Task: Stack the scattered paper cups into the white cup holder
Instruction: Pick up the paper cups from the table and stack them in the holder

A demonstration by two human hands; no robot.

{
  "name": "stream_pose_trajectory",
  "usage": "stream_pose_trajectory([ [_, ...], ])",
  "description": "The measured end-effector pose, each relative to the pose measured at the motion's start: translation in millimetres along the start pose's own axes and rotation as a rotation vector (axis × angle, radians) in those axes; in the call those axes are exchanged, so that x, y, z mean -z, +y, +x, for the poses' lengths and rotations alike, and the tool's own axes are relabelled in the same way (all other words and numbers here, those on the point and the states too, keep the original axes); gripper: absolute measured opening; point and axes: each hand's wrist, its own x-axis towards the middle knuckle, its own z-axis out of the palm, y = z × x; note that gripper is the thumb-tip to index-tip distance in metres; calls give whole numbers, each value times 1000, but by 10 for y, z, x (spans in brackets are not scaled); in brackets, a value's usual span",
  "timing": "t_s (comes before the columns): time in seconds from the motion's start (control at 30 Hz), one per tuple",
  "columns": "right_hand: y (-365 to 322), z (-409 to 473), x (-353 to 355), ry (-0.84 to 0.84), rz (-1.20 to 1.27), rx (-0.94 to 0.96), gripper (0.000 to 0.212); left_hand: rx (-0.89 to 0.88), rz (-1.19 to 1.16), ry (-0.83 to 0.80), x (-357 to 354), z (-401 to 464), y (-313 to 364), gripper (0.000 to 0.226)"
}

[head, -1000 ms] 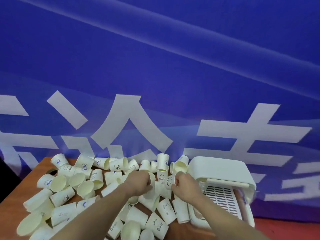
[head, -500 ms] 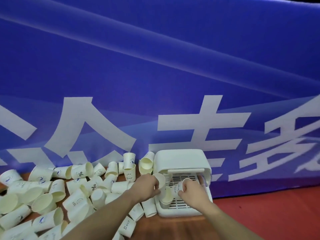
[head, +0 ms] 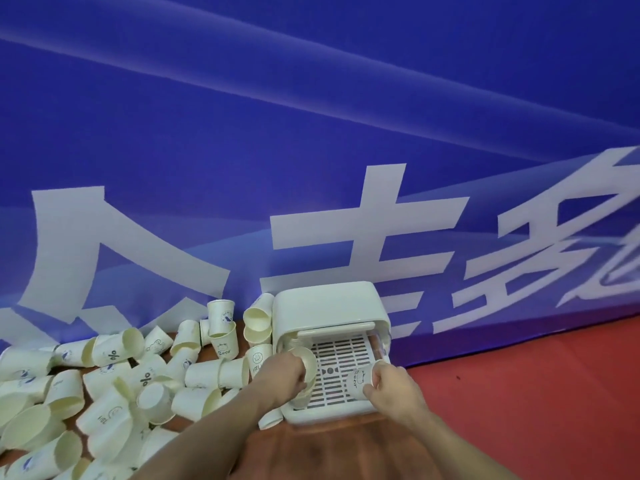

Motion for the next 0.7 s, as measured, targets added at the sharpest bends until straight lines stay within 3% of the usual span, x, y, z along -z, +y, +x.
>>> stream_pose_trajectory([
  [0.17, 123, 42, -65, -27, 25, -40, 23, 14, 60, -66, -147, 109, 4, 26],
  [0.47, 2, 105, -71, -17, -28, 77, 19, -11, 90, -100, -170, 165, -14, 40],
  [0.7, -337, 153, -144, -14, -209, 332, 27, 42, 58, -42, -2, -43, -258, 36],
])
